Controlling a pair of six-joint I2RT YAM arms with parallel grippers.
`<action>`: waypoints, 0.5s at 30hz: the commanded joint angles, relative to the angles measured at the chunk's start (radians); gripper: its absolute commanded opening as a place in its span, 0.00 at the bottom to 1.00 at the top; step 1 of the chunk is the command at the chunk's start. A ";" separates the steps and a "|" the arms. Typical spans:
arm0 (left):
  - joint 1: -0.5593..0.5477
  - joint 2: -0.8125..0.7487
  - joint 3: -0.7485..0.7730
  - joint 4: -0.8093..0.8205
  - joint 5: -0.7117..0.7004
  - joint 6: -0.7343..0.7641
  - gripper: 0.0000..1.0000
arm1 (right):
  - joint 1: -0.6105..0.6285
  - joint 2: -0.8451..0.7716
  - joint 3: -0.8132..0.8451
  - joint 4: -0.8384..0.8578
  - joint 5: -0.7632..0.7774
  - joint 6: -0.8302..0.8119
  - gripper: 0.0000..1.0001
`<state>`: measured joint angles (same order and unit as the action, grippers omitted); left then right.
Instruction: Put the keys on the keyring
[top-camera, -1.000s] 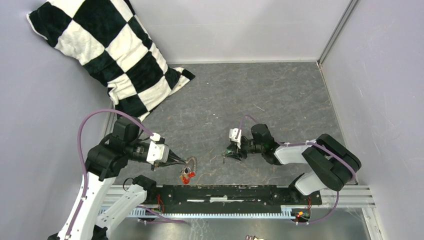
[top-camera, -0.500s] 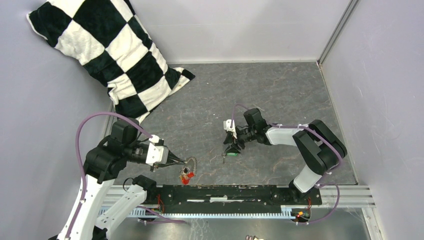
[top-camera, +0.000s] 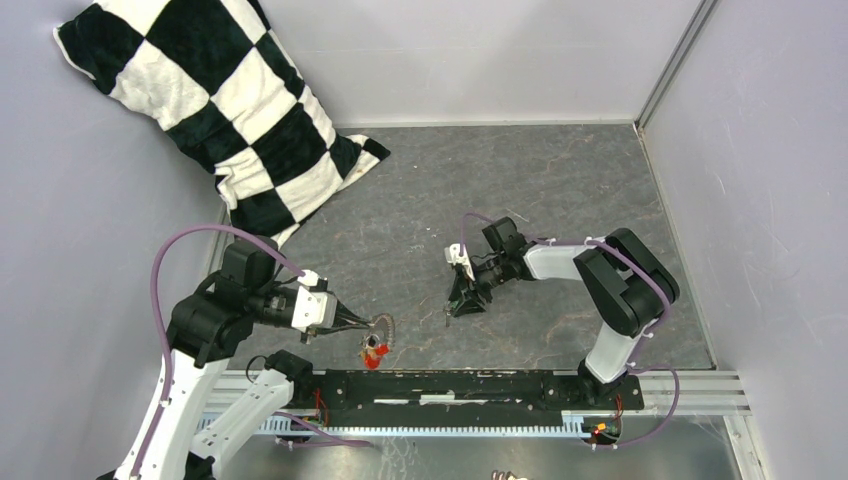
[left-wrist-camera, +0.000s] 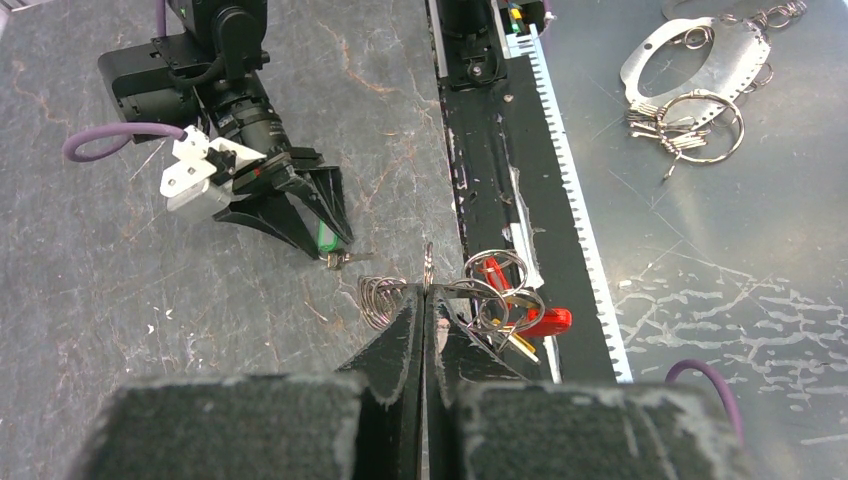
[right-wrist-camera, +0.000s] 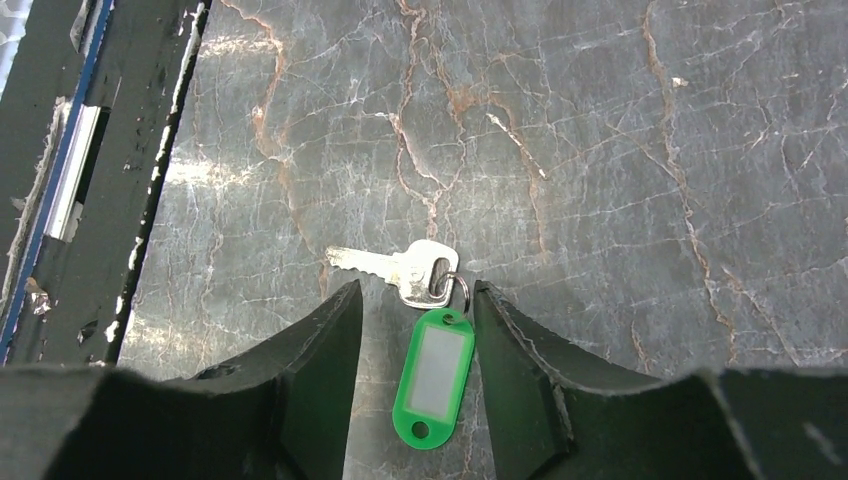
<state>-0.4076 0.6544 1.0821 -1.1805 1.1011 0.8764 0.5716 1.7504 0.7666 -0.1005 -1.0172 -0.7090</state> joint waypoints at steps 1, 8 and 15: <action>-0.003 -0.003 0.038 0.010 0.014 0.015 0.02 | -0.006 0.024 0.042 -0.042 -0.018 -0.033 0.50; -0.002 -0.005 0.039 0.009 0.013 0.011 0.02 | -0.020 0.017 0.049 -0.056 -0.021 -0.035 0.40; -0.003 -0.007 0.035 0.009 0.012 0.016 0.02 | -0.030 -0.010 0.037 -0.038 -0.015 -0.017 0.32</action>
<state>-0.4072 0.6540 1.0859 -1.1805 1.1011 0.8764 0.5465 1.7683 0.7956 -0.1486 -1.0180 -0.7223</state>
